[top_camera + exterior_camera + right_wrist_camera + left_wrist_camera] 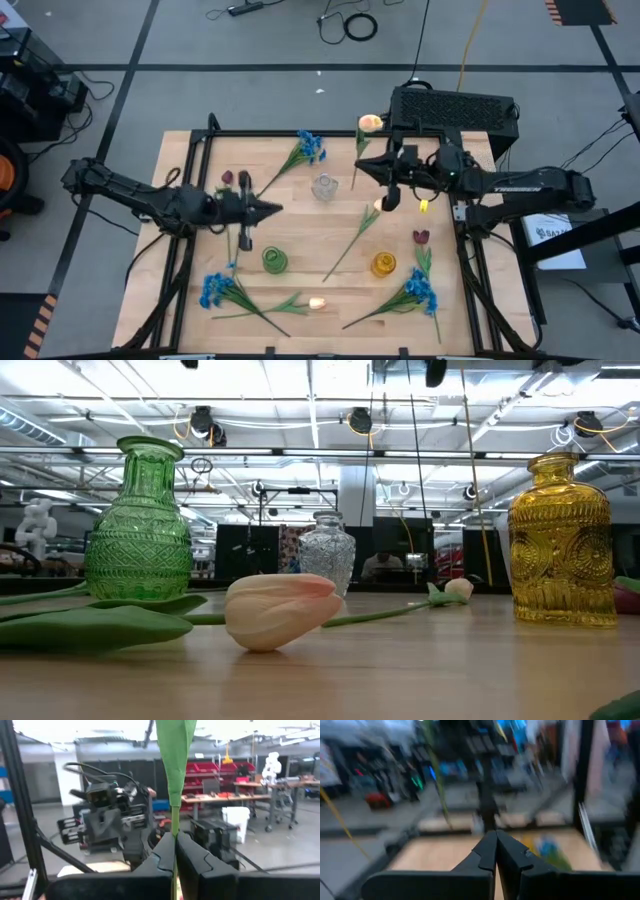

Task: Sort flowers into vase by color
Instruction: Put the top pink flower into the transparent vase

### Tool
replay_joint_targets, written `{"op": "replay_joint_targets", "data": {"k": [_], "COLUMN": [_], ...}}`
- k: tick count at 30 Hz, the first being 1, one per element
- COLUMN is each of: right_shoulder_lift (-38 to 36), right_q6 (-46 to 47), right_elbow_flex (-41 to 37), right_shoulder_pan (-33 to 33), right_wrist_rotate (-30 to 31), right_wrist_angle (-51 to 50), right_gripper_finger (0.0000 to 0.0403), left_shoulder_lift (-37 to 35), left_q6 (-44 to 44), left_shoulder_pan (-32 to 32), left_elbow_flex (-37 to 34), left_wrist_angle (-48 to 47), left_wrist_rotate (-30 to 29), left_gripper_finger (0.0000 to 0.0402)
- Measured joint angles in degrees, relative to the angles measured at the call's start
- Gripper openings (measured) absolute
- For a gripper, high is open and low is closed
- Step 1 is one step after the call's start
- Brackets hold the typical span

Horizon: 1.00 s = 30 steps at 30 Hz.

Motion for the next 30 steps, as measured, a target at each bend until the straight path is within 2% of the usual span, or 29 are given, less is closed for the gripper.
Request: {"op": "replay_joint_targets", "data": {"k": [5, 10, 14, 18, 23, 26, 30], "right_shoulder_lift": [5.3, 9.3, 11.2, 12.6, 13.9, 14.2, 14.5], "right_q6": [0.0, 0.0, 1.0, 1.8, 3.4, 3.7, 3.7], "right_elbow_flex": [0.0, 0.0, 0.0, 0.0, 0.0, 0.0, 0.0], "right_shoulder_pan": [1.5, 1.6, 1.6, 1.6, 1.9, 2.0, 2.6], "right_wrist_rotate": [0.0, -0.1, 0.0, 0.0, 0.0, 0.0, 0.0], "right_wrist_angle": [8.9, 15.5, 18.5, 19.5, 19.8, 20.0, 19.9], "right_gripper_finger": [0.0, 0.0, 0.0, 0.0, 0.0, 0.0, 0.0], "left_shoulder_lift": [0.2, 2.6, 4.1, 4.6, 7.4, 9.9, 13.5], "left_q6": [-0.1, -1.4, 3.2, 7.5, 1.7, 0.4, -3.5], "left_shoulder_pan": [1.4, 3.8, 4.9, 4.8, 5.4, 6.9, 10.4], "left_elbow_flex": [3.3, 8.1, 9.6, 9.7, 9.7, 9.7, 10.9], "left_wrist_angle": [0.6, -3.6, -3.3, -3.4, -2.7, -2.2, -1.9], "left_wrist_rotate": [0.3, -1.6, -4.7, -4.7, -4.6, -1.8, 5.1], "left_gripper_finger": [0.0029, 0.0089, 0.0127, 0.0134, 0.0135, 0.0135, 0.0152]}}
